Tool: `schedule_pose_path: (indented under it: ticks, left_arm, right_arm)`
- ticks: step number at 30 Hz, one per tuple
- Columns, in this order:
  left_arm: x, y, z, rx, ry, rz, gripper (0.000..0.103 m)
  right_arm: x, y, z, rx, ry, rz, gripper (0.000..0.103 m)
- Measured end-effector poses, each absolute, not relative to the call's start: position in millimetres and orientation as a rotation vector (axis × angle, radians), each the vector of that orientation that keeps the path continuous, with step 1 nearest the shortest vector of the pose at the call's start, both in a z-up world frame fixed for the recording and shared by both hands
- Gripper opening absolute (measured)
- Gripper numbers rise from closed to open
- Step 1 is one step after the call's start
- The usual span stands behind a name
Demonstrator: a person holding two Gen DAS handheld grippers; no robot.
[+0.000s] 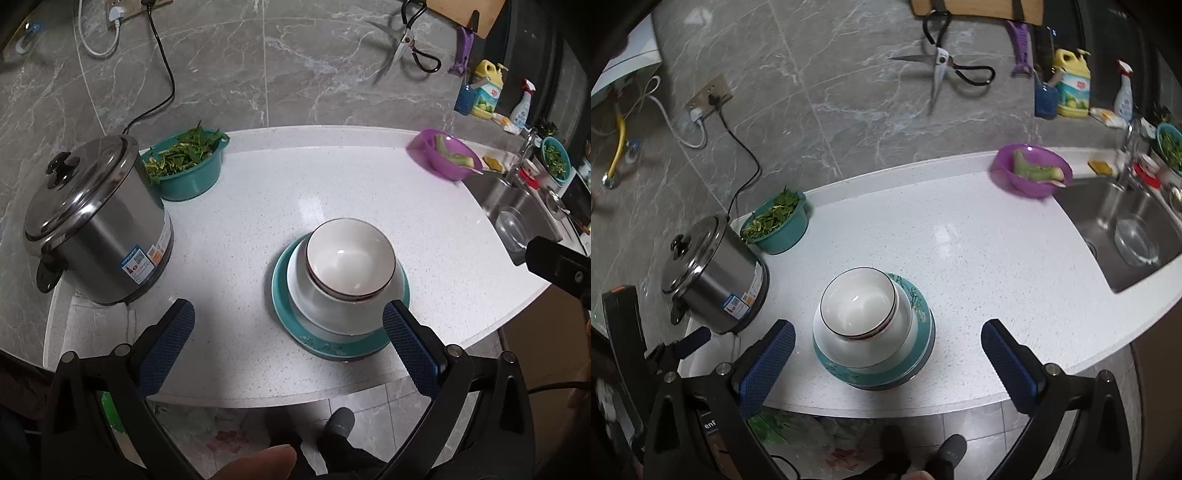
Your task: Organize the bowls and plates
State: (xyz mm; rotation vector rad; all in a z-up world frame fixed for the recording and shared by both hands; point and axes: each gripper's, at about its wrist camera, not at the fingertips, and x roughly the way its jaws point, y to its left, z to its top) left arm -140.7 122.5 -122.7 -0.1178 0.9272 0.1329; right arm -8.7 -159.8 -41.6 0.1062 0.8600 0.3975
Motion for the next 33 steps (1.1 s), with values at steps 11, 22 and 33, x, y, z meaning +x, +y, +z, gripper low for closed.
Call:
schedule_pose_path:
  ticks: [11, 22, 33]
  left_arm:
    - [-143.6, 129.5, -118.3, -0.114, 0.931, 0.14, 0.103]
    - [-143.8, 126.8, -116.6, -0.114, 0.931, 0.166, 0.103]
    - [-140.8, 129.2, -117.4, -0.112, 0.929, 0.171, 0.103]
  right_arm:
    - [-9.7, -145.5, -40.9, 0.027, 0.844, 0.275, 0.103]
    - [-1.3, -142.7, -49.2, 0.019, 0.875, 0.279, 0.103]
    - [1.0, -142.2, -49.6, 0.016, 0.88, 0.276, 0.103]
